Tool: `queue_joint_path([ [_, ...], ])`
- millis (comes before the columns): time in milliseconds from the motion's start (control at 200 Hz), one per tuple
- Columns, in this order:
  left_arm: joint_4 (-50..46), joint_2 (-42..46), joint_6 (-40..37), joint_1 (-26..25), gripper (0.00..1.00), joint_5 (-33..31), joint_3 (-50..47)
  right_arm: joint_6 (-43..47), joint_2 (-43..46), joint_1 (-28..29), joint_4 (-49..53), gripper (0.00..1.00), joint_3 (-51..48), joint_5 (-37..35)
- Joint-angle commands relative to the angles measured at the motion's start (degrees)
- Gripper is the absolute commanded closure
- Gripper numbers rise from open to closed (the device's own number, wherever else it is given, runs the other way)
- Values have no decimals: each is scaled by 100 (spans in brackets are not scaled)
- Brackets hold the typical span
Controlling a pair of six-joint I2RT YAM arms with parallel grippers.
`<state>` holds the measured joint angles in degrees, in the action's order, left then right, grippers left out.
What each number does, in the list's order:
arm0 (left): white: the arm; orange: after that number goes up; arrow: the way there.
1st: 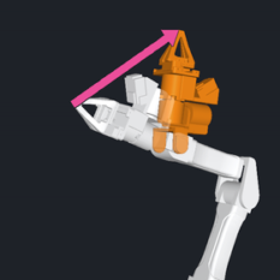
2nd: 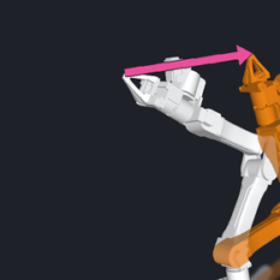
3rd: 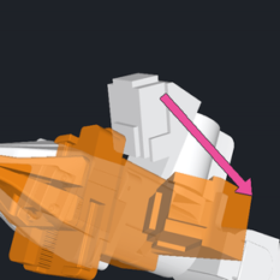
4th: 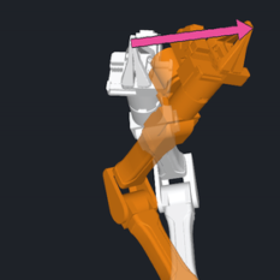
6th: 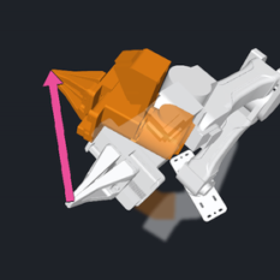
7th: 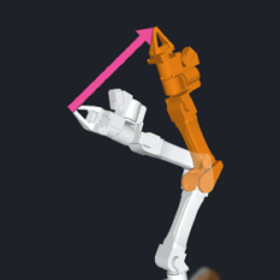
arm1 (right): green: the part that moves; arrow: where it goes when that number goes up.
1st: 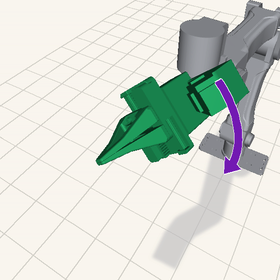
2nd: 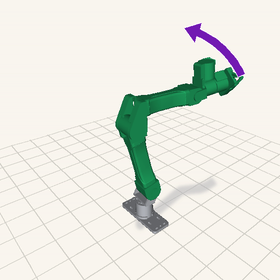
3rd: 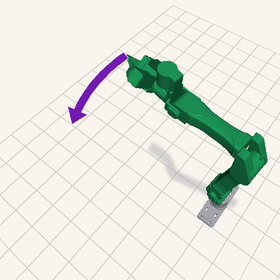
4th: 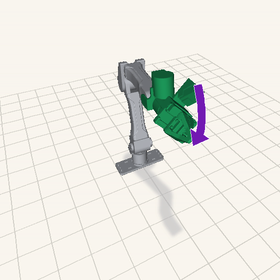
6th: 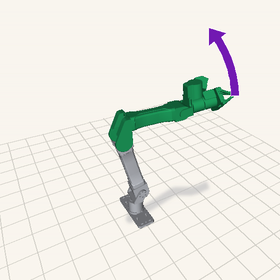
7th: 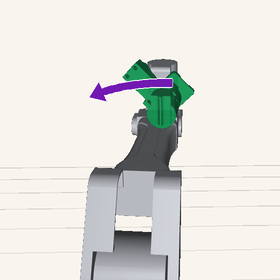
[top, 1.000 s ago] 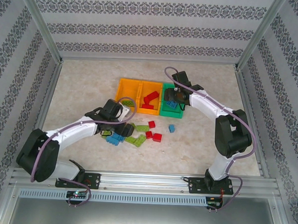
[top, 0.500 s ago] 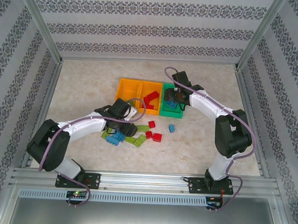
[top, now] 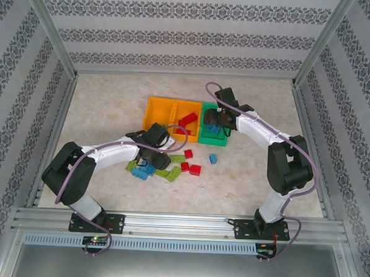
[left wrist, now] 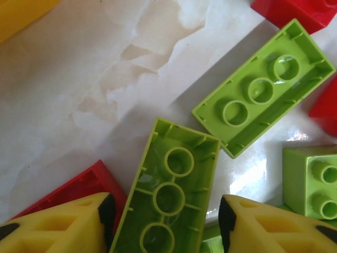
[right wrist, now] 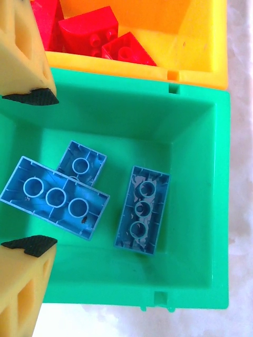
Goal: Sort the legos into containers by color
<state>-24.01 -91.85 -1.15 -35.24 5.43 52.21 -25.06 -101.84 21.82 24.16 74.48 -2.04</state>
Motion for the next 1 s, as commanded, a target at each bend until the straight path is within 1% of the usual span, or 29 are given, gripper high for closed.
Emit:
queue_joint_path([
  [0, -309, -119, -87, -93, 49, -128, 147, 74, 181, -103, -43, 31, -117, 59],
  [115, -333, -171, -79, -106, 59, -112, 193, 41, 206, -146, -78, 31, -169, 114],
  [245, -290, -87, 21, -114, 65, -72, 203, 24, 243, -178, -107, 31, -231, 134],
  [375, -262, 110, 135, -114, 67, -3, 262, 31, 277, -191, -120, 31, -291, 126],
  [639, -371, 454, 397, -106, 67, 94, 503, 29, 331, -196, -149, 31, -363, 126],
  [719, -360, 525, 512, -101, 68, -112, 558, 36, 348, -191, -159, 31, -370, 138],
  [839, -282, 620, 763, 1, 72, -593, 666, 20, 400, -196, -183, 31, -450, 178],
  [994, -96, 648, 1082, 353, 73, -748, 872, 45, 547, -137, -204, 31, -629, 182],
])
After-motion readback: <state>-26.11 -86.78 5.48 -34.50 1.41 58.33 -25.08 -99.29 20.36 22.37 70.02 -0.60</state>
